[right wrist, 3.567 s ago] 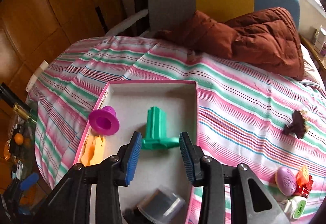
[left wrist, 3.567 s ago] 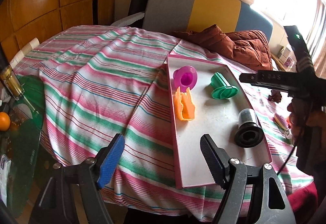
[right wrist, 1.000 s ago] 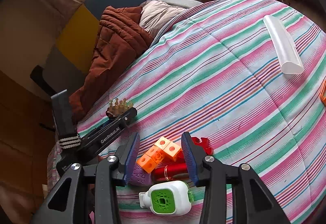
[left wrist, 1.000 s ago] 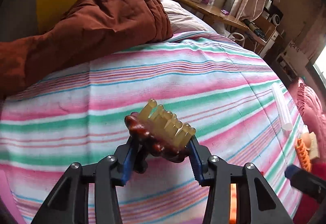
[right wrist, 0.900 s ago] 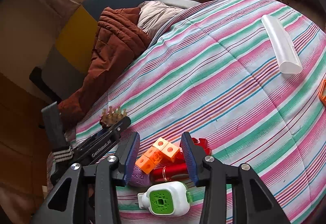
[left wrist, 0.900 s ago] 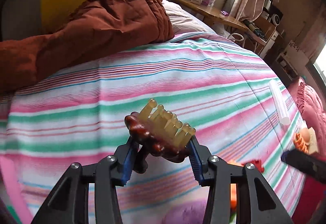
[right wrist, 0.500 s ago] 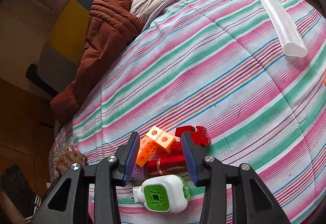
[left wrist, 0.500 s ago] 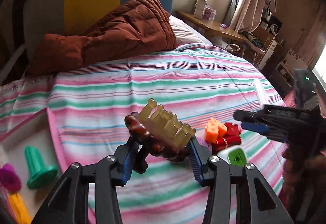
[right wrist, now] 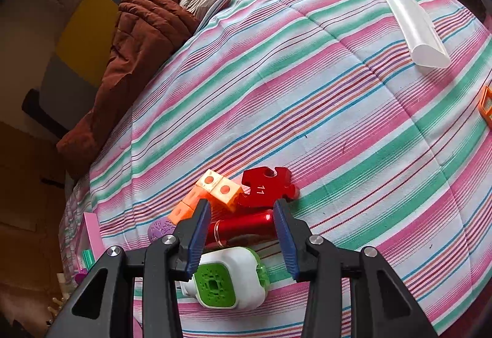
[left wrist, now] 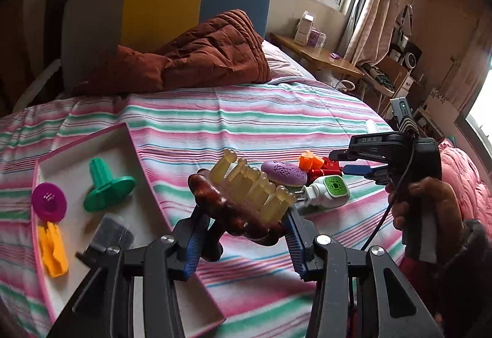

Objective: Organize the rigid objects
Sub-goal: 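Carry the brown comb toward the tray with the left gripper while the right grasps the white-green bottle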

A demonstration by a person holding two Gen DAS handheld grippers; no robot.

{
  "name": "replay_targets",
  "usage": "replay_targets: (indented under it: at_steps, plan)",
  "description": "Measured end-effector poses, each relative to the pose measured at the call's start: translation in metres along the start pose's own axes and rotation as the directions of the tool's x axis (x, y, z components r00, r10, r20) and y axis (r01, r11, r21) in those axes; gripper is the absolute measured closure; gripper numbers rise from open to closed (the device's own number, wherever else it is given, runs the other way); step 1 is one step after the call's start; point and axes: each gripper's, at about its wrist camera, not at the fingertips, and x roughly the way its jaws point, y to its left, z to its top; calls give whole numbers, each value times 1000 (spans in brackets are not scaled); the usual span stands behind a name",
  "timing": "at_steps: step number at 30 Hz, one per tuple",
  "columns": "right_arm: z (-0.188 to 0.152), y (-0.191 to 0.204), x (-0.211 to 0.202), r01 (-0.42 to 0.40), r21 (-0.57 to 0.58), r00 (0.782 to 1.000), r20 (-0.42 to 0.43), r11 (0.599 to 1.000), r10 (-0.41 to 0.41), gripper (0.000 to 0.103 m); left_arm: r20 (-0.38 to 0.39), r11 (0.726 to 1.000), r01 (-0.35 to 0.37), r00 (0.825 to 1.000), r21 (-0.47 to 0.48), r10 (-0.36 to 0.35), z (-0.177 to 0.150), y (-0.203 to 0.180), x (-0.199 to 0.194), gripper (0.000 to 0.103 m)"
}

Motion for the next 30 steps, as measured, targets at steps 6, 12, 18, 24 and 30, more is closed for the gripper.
replay_targets:
  at_steps: [6,12,18,24,30]
  plan:
    - [-21,12,-5,22,-51,1000,1,998,-22,61,19,999,-6,1000,-36,7,-15,17,-21,55]
    - [-49,34,-1,-18,-132,996,-94,991,6,58,29,997,-10,999,-80,13,-33,34,-38,55]
    - [-86,61,1,-145,-251,965,-249,957,81,55,31,991,-25,999,-132,30,-49,55,-50,55]
    - [-96,76,-10,-49,-449,985,-168,892,-31,45,36,982,-48,998,-183,56,-66,76,-63,55]
    - [-92,91,-11,45,-612,988,-92,789,-127,36,42,968,-74,995,-238,86,-77,98,-74,55]
